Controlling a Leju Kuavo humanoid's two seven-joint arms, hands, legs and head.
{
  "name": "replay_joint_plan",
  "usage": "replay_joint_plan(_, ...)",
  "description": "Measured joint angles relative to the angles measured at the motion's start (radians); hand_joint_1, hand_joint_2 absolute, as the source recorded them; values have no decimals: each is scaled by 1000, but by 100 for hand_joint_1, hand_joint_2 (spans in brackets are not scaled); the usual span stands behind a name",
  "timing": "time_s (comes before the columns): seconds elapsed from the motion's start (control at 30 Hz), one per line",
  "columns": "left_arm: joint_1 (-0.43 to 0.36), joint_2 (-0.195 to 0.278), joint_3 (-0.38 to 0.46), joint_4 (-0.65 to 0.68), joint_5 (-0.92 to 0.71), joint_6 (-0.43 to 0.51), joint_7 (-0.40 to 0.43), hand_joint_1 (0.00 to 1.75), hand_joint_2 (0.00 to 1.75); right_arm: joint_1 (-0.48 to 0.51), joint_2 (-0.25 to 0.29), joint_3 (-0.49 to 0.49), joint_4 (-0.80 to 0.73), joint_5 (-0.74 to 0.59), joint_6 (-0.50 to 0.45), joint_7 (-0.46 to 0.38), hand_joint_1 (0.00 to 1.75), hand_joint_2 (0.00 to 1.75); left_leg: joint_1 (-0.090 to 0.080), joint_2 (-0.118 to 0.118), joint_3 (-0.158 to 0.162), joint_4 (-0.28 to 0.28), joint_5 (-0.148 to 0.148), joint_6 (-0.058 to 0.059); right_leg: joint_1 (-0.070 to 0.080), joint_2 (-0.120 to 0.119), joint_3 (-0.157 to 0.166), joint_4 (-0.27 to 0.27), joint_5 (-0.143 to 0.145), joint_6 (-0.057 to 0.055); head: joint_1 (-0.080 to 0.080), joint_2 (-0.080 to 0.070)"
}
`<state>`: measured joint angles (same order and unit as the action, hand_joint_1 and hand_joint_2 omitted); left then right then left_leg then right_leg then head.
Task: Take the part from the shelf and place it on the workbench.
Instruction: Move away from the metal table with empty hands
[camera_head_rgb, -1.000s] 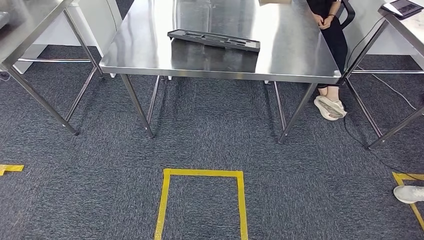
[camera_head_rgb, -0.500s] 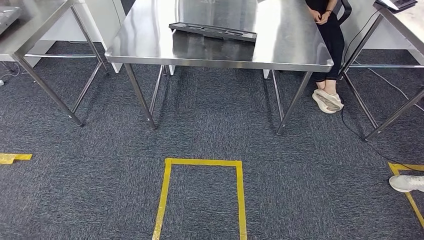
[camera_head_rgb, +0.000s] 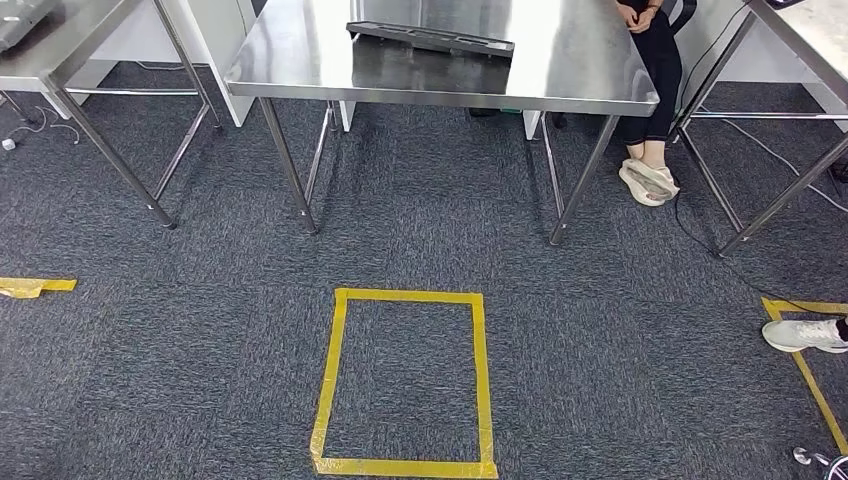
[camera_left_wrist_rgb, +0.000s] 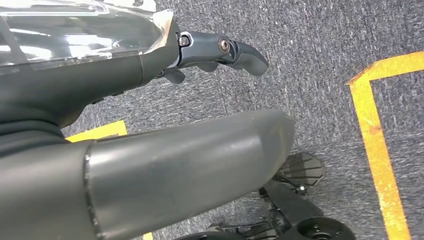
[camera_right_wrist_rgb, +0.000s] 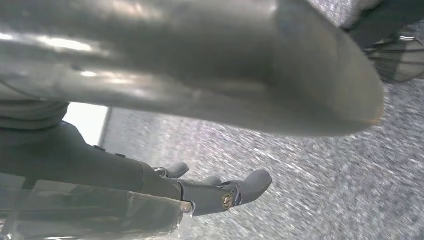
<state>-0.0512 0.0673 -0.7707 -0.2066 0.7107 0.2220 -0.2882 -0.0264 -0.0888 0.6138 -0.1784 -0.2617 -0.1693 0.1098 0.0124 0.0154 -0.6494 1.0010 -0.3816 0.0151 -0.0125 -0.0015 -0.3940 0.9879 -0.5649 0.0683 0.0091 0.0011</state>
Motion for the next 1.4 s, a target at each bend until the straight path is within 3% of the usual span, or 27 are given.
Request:
replay_joint_plan(0.03,0,0,0,0,-1,2,-1,0,0,-1,0,0,0,1,-2,-2,0,0,-2,1,-5,-1,12,-5,4,2,22,-43,-13,-7,-1,0)
replay_joint_plan(0.1,1,0,0,1,-4,8,-3,0,0,0,0,0,0,2,-4,-5,0,0,1,0,-13,-2,25,-15,0,2,12,-52,-15,-23,-3,0)
replay_joint_plan(0.13,2,0,0,1,-6,11,-4,0,0,0,1,0,0,2,-5,-7,0,0,3,-1,-17,5,13,-19,-3,1,4,-49,-9,-34,-4,0)
replay_joint_plan(0.2,4,0,-1,2,-9,15,-9,0,0,2,2,0,0,2,-6,-11,0,0,7,-6,-38,79,-77,-26,-7,-5,-14,-49,11,-60,-7,0)
replay_joint_plan(0.27,5,-1,-1,2,-11,25,-13,0,0,4,2,0,0,1,-6,-13,0,0,8,-9,-64,215,-172,-31,-1,-10,-40,-47,33,-74,-8,0)
replay_joint_plan(0.3,5,-1,-1,2,-12,30,-14,0,0,5,2,0,0,0,-7,-14,0,0,8,-10,-69,268,-182,-32,1,-9,-53,-45,43,-74,-7,0)
replay_joint_plan(0.33,5,-1,-1,2,-15,33,-13,0,0,5,2,0,0,-2,-7,-14,0,0,8,-11,-60,294,-170,-33,3,-6,-66,-41,51,-72,-8,0)
replay_joint_plan(0.37,5,-1,-2,2,-17,36,-12,0,0,5,2,0,0,-5,-6,-14,0,0,8,-14,-33,282,-144,-31,3,-2,-79,-36,57,-69,-8,0)
replay_joint_plan(0.43,3,-1,-2,2,-20,41,-9,0,0,4,3,0,0,-10,-4,-14,0,0,9,-39,66,164,-114,-26,3,10,-101,-21,65,-61,-8,0)
replay_joint_plan(0.47,3,-1,-2,2,-21,43,-7,0,0,2,4,0,0,-10,-4,-14,0,0,10,-56,116,95,-118,-22,4,15,-111,-11,68,-56,-7,0)
replay_joint_plan(0.53,1,-1,-3,2,-22,45,-2,0,0,-1,6,0,0,-11,-3,-14,0,0,7,-72,167,11,-142,-14,7,29,-128,3,75,-44,-6,0)
replay_joint_plan(0.6,-1,-1,-4,2,-23,46,1,0,0,-1,5,0,1,-11,-2,-13,0,0,5,-53,163,-4,-144,-2,9,41,-141,9,85,-29,-6,0)
replay_joint_plan(0.67,-1,-3,-5,2,-23,45,1,0,0,0,6,0,1,-11,-2,-13,0,0,8,-32,154,-12,-133,14,8,36,-172,49,66,-24,-4,0)
replay_joint_plan(0.73,0,-2,-6,2,-24,44,1,0,0,0,7,0,1,-11,-2,-13,0,0,8,-11,142,-14,-122,23,5,22,-230,166,8,-28,1,0)
replay_joint_plan(0.8,1,-2,-9,2,-25,42,1,0,0,1,7,0,1,-11,-2,-12,0,0,7,12,131,-14,-115,23,0,16,-281,285,-38,-23,3,0)
replay_joint_plan(0.83,1,-2,-10,2,-25,42,1,0,0,3,7,0,1,-11,-2,-12,0,0,7,23,127,-13,-112,22,-2,13,-283,301,-41,-16,4,0)
replay_joint_plan(0.87,0,-2,-10,2,-26,41,1,0,0,4,7,0,1,-11,-2,-12,0,0,9,33,125,-13,-110,20,-5,9,-261,272,-27,-5,4,0)
replay_joint_plan(0.93,0,-3,-10,2,-26,41,1,0,0,5,6,0,1,-11,-2,-11,0,0,10,53,125,-13,-107,12,-11,-20,-174,127,20,16,5,0)
replay_joint_plan(0.97,-1,-3,-11,2,-26,41,1,0,0,3,6,0,1,-11,-2,-11,0,0,9,62,126,-11,-107,7,-10,-37,-137,57,40,18,6,0)
replay_joint_plan(1.03,-2,-2,-11,2,-26,42,1,0,0,1,6,0,1,-11,-2,-11,0,0,3,78,127,-10,-106,-6,-5,-53,-110,-5,56,2,5,0)
replay_joint_plan(1.1,-4,-1,-11,2,-26,42,1,0,0,4,6,0,2,-11,-2,-11,0,0,5,87,128,-11,-105,-19,-4,-35,-118,-4,62,-22,2,0)
replay_joint_plan(1.13,-5,-2,-11,2,-26,42,1,0,0,6,7,0,2,-11,-2,-11,0,0,8,77,125,-4,-112,-25,-6,-27,-119,-4,65,-32,1,0)
replay_joint_plan(1.2,-5,-2,-12,1,-26,42,1,0,0,5,7,0,2,-11,-2,-11,0,0,13,31,99,57,-161,-33,-12,-11,-121,-6,75,-50,-1,0)
replay_joint_plan(1.23,-4,-1,-13,1,-27,42,1,0,0,5,8,0,2,-11,-2,-11,0,0,13,7,73,118,-199,-33,-10,-4,-124,-5,78,-57,-2,0)
replay_joint_plan(1.3,-1,-1,-14,1,-28,42,2,0,0,5,8,0,2,-11,-2,-11,0,0,13,-13,17,248,-258,-30,-3,16,-131,-5,84,-66,-3,0)
replay_joint_plan(1.33,0,-1,-15,1,-28,42,3,0,0,6,8,0,2,-11,-2,-10,0,0,13,-15,4,277,-261,-29,0,27,-133,-4,85,-68,-3,0)
replay_joint_plan(1.4,1,-1,-17,1,-30,42,4,0,0,7,8,0,2,-12,-2,-10,0,0,13,-22,34,223,-211,-22,4,52,-132,-2,87,-69,-3,0)
